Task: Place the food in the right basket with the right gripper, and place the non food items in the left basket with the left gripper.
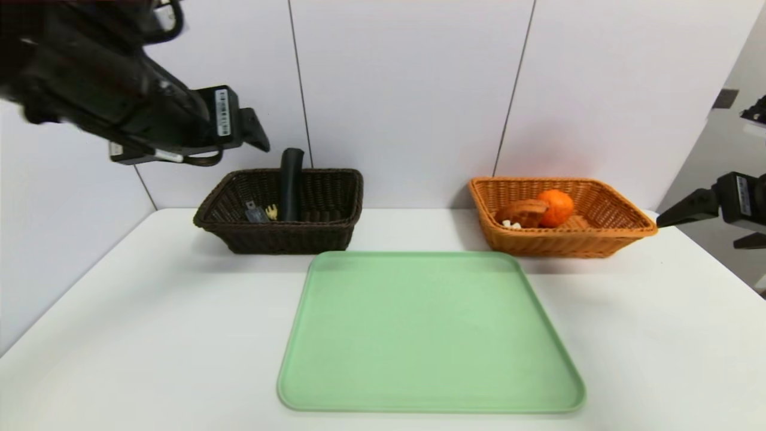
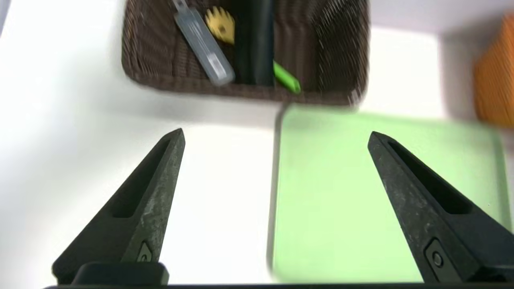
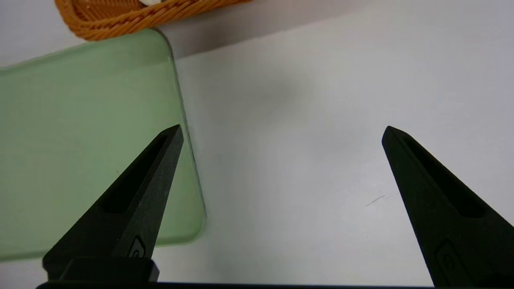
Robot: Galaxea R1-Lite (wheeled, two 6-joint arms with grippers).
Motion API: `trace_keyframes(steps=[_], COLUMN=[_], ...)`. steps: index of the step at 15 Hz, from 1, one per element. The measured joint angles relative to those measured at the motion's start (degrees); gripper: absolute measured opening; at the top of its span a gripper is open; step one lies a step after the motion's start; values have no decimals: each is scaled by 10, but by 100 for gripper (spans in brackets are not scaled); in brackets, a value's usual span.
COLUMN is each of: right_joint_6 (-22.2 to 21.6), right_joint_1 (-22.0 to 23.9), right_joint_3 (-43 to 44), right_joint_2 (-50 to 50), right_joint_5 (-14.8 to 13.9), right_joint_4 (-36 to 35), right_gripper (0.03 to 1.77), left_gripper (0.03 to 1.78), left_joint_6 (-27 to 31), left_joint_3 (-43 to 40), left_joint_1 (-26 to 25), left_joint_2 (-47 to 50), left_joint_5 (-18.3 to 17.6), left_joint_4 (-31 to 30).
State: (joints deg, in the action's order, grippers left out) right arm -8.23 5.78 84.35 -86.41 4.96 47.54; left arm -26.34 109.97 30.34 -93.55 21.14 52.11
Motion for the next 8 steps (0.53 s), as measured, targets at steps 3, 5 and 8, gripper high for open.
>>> trace_keyframes(steps=[3,5,8], right_joint_6=[44,80,99], right_joint_1=[-23,-35,-51], right_joint_3=[-22,-40,-72], right_joint_2=[63,109,184], right_joint_5=[-16,-24,-31], right_joint_4=[-2,-2,-4], right_gripper=[171,171,171], left_gripper=[165,166,167], left_joint_6=[91,165,271], left_joint_3=[-46,-85,-146], left_joint_1=[21,26,-32], left_joint_2=[113,185,275], left_joint_5=[-45,-53,-37], left_joint_4=[33,37,38])
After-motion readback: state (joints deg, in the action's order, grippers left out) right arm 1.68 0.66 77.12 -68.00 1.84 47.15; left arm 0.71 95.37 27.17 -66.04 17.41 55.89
